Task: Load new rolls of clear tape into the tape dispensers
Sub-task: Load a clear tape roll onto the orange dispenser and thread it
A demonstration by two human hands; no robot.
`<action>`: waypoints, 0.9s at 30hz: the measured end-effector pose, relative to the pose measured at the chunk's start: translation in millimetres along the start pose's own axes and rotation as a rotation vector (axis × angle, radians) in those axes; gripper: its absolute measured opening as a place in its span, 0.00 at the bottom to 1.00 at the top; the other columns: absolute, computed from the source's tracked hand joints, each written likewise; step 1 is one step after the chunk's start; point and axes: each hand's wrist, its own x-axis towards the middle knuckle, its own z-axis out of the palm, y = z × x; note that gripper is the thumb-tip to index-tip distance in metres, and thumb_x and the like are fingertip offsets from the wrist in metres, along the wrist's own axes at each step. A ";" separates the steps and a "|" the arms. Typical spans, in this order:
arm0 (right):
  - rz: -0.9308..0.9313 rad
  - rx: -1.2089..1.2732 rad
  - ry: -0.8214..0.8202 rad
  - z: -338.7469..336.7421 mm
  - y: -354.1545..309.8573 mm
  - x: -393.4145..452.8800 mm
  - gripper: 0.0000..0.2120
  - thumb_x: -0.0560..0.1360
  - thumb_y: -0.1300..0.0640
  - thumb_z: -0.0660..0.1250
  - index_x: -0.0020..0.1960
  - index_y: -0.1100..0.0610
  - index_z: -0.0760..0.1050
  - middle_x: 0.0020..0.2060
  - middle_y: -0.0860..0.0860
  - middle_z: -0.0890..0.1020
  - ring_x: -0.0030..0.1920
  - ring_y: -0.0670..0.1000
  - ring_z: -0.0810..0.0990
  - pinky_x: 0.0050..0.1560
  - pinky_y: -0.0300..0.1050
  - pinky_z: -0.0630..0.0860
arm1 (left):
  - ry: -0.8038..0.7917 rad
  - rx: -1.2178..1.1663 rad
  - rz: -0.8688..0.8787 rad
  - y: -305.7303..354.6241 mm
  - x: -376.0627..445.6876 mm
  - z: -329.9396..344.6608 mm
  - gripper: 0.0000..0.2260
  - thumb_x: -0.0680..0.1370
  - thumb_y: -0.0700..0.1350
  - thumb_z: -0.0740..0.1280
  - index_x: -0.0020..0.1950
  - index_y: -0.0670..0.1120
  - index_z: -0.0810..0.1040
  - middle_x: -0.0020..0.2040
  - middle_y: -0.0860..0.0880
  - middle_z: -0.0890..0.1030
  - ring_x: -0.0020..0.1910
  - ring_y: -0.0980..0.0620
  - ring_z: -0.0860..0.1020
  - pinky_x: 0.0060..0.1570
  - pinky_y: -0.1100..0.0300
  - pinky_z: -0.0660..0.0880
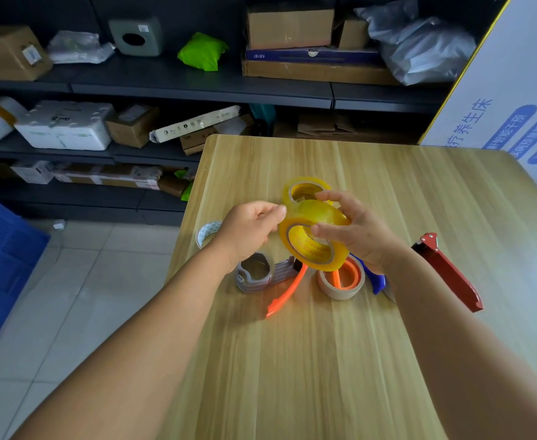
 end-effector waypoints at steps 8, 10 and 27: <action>-0.010 -0.057 -0.125 4.0 1.0 -0.5 0.31 0.66 0.57 0.79 0.59 0.33 0.70 0.56 0.53 0.75 0.59 0.56 0.75 0.59 0.52 0.76 | -0.010 0.030 -0.027 -7.1 3.9 3.4 0.02 0.76 0.45 0.70 0.46 0.47 0.80 0.40 0.52 0.78 0.38 0.57 0.74 0.42 0.64 0.71; 0.024 -0.080 -0.153 5.6 3.9 -0.4 0.33 0.62 0.52 0.80 0.59 0.31 0.70 0.56 0.53 0.75 0.61 0.55 0.74 0.61 0.54 0.75 | -0.017 0.038 -0.038 -7.9 3.5 4.0 0.04 0.76 0.44 0.69 0.46 0.44 0.79 0.34 0.51 0.74 0.33 0.56 0.72 0.41 0.61 0.72; 0.159 -0.086 -0.194 0.2 17.4 2.2 0.25 0.57 0.46 0.75 0.54 0.46 0.81 0.48 0.48 0.85 0.53 0.50 0.83 0.62 0.53 0.76 | -0.375 -0.036 -0.125 -16.7 -6.5 -21.5 0.13 0.76 0.51 0.67 0.60 0.52 0.77 0.58 0.41 0.79 0.26 0.57 0.63 0.39 0.61 0.72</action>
